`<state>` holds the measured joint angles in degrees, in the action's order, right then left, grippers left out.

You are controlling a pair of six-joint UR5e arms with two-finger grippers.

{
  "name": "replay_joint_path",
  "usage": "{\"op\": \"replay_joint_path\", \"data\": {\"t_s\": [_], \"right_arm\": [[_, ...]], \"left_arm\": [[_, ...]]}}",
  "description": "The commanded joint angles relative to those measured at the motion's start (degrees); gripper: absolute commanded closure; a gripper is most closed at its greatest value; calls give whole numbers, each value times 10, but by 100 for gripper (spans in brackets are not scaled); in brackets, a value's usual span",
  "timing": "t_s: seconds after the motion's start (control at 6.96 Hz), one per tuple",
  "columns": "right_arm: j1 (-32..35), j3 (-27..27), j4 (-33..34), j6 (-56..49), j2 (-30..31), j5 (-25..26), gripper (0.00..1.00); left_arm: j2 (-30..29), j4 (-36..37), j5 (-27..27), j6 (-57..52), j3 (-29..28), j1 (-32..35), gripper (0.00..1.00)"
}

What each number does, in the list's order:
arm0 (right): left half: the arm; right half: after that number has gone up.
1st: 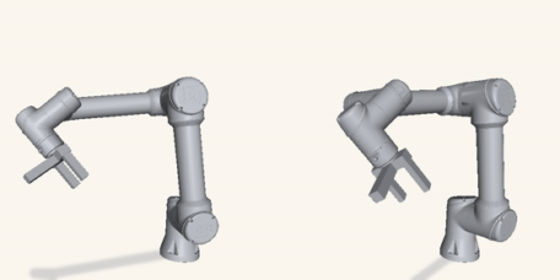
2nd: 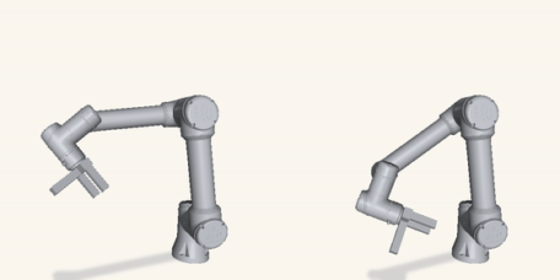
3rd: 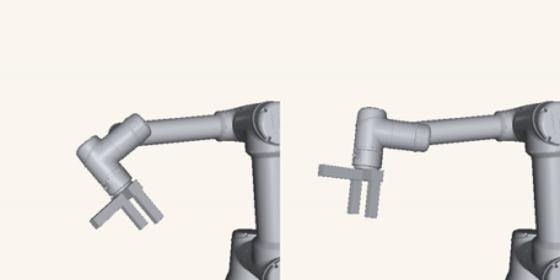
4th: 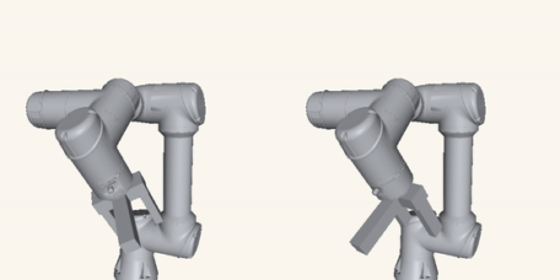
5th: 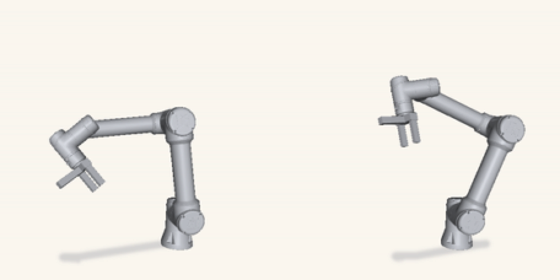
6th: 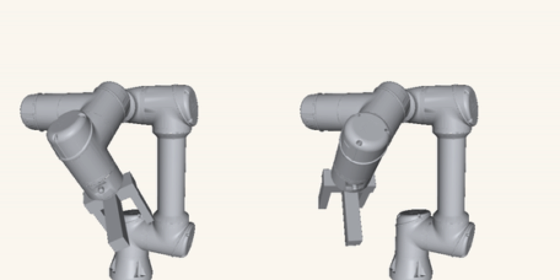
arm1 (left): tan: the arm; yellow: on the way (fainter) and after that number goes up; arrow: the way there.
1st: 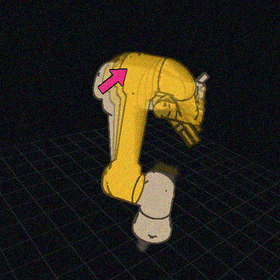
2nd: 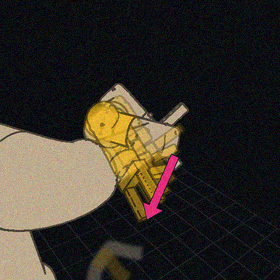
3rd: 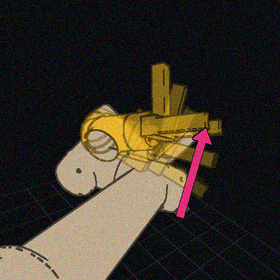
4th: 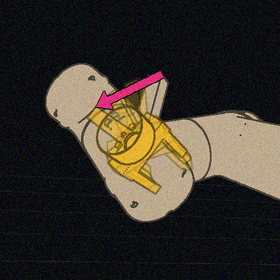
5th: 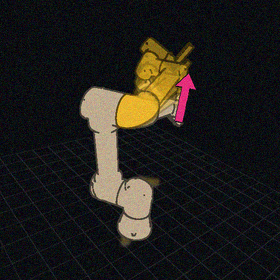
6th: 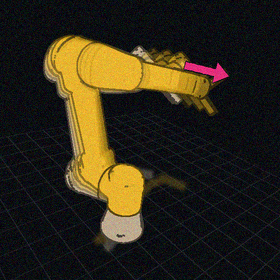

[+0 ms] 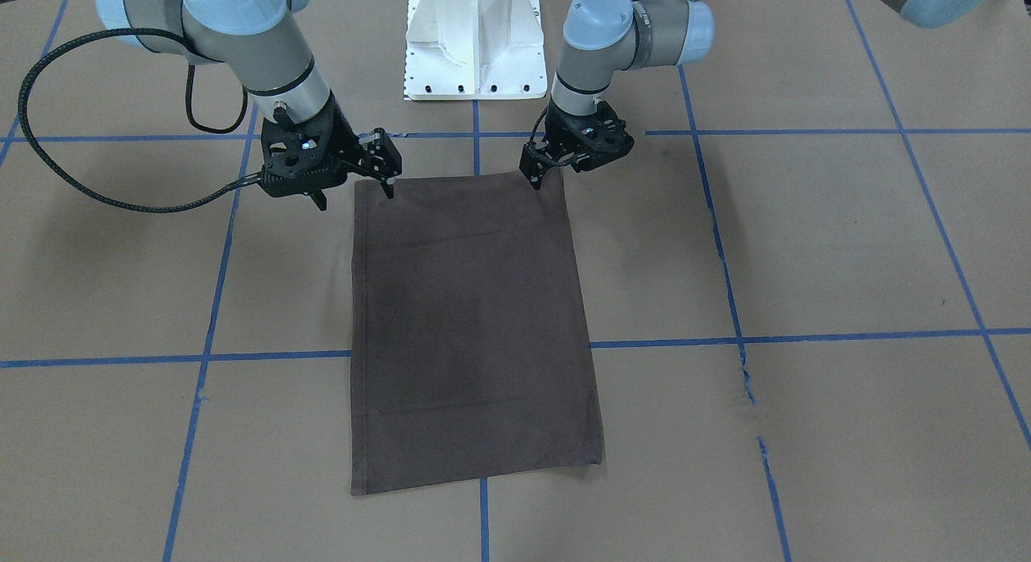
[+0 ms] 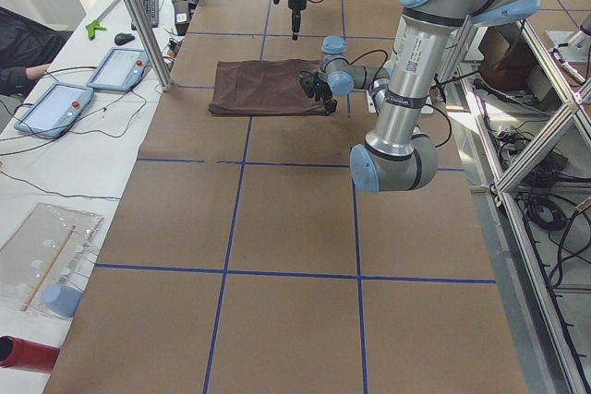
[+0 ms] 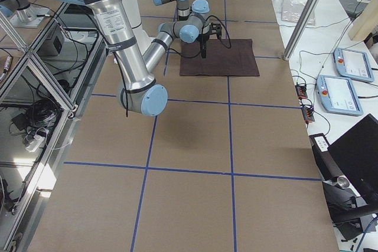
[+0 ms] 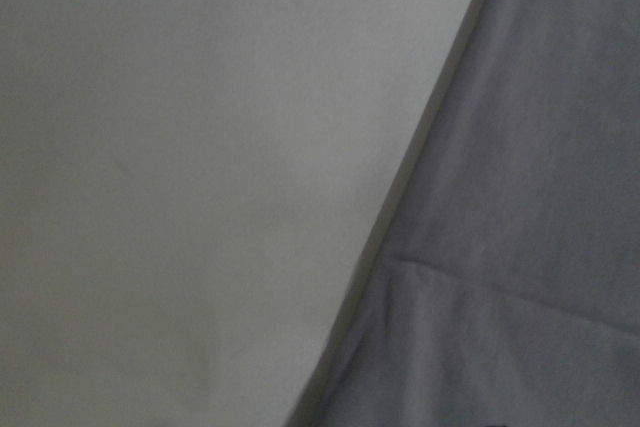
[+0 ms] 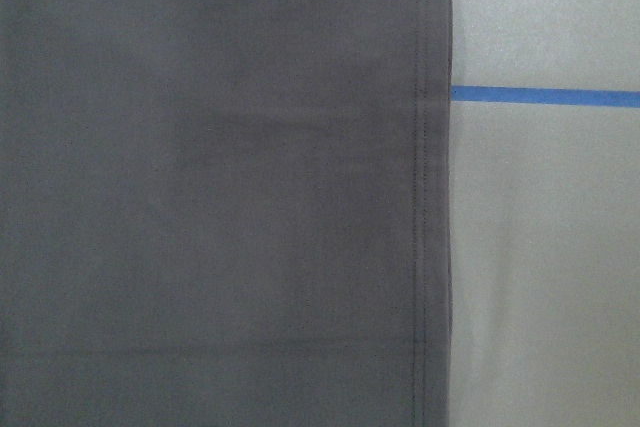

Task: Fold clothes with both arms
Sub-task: 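Move both grippers to the shirt's two corners nearest the robot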

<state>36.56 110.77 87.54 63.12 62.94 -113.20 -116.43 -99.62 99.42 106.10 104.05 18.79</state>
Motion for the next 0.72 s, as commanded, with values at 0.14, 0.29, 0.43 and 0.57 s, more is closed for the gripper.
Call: {"op": "replay_joint_path", "data": {"t_s": [0.14, 0.29, 0.43, 0.57], "right_arm": [[0, 1, 0, 1, 4, 0, 0], [1, 1, 0, 1, 4, -1, 0], [1, 2, 0, 1, 5, -1, 0], [1, 2, 0, 1, 6, 0, 0]], "left_arm": [[-3, 0, 0, 17, -2, -9, 33], [-3, 0, 0, 19, -2, -9, 54], [-2, 0, 0, 19, -1, -8, 76], [-2, 0, 0, 17, -1, -8, 91]]}}
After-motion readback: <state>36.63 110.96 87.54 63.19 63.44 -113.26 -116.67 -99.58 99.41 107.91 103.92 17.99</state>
